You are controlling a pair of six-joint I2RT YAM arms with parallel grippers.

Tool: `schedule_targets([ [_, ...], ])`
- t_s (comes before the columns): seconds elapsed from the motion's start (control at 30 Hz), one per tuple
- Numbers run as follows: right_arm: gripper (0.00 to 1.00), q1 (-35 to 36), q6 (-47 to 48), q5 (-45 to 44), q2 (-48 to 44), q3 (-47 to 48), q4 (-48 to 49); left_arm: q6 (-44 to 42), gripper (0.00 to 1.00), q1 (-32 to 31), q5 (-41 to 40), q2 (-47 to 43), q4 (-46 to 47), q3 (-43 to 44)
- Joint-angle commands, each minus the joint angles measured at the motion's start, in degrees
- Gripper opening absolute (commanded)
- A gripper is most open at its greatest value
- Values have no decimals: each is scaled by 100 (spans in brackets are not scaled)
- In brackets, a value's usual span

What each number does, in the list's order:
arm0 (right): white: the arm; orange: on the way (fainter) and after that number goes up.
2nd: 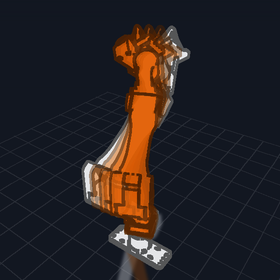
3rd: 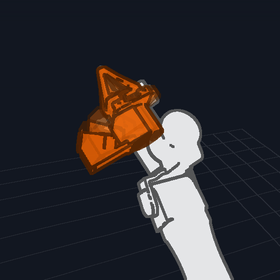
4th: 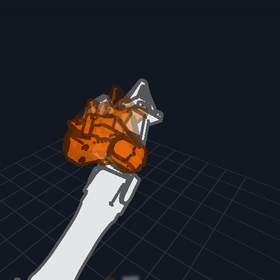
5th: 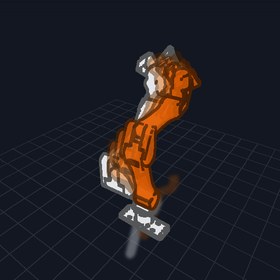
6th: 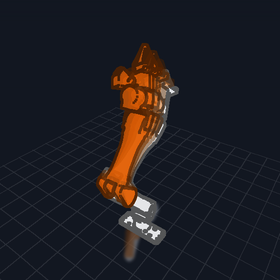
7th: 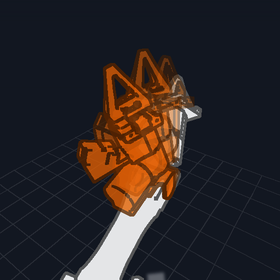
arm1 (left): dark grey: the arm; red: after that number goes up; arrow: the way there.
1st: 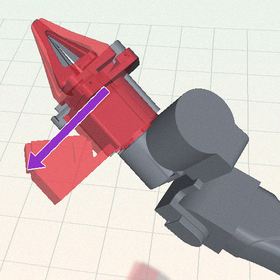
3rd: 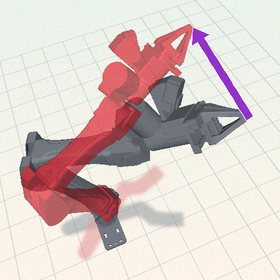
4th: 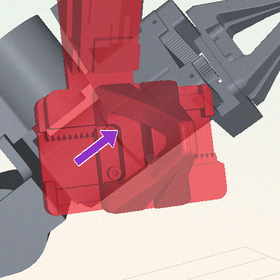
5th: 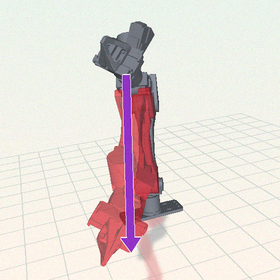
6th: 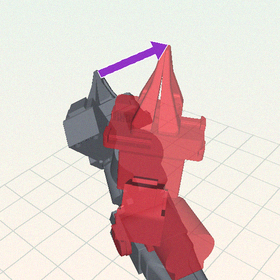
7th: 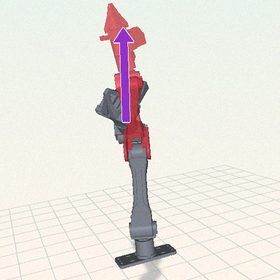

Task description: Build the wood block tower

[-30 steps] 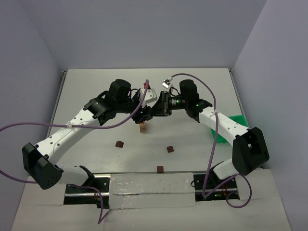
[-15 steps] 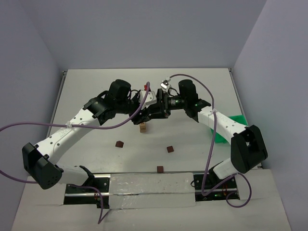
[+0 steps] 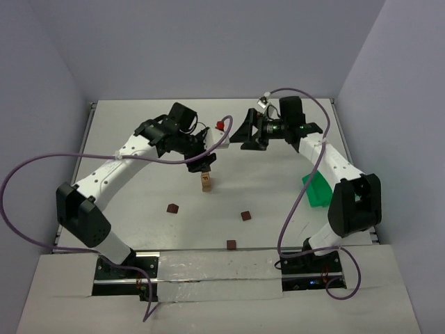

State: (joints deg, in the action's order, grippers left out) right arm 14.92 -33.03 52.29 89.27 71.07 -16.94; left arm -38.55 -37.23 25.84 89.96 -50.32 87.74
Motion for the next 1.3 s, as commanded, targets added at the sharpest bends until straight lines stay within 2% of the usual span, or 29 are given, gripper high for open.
schedule_targets([
  [0.0,100,-357,1701,-384,73,916,-1641,-562,0,1,39,395,-510,316],
  [0.13,100,-648,2331,-544,-26,1167,-2133,-628,1,7,-79,714,-574,437],
  [0.3,100,-778,2528,-727,-223,1138,-2270,-628,2,14,-28,856,-436,385],
  [0.6,100,-780,2523,-743,-358,1277,-2200,-687,9,14,-16,1038,-324,298],
  [1.27,100,-774,2524,-623,-358,1295,-2138,-882,13,14,-126,1402,-168,384],
])
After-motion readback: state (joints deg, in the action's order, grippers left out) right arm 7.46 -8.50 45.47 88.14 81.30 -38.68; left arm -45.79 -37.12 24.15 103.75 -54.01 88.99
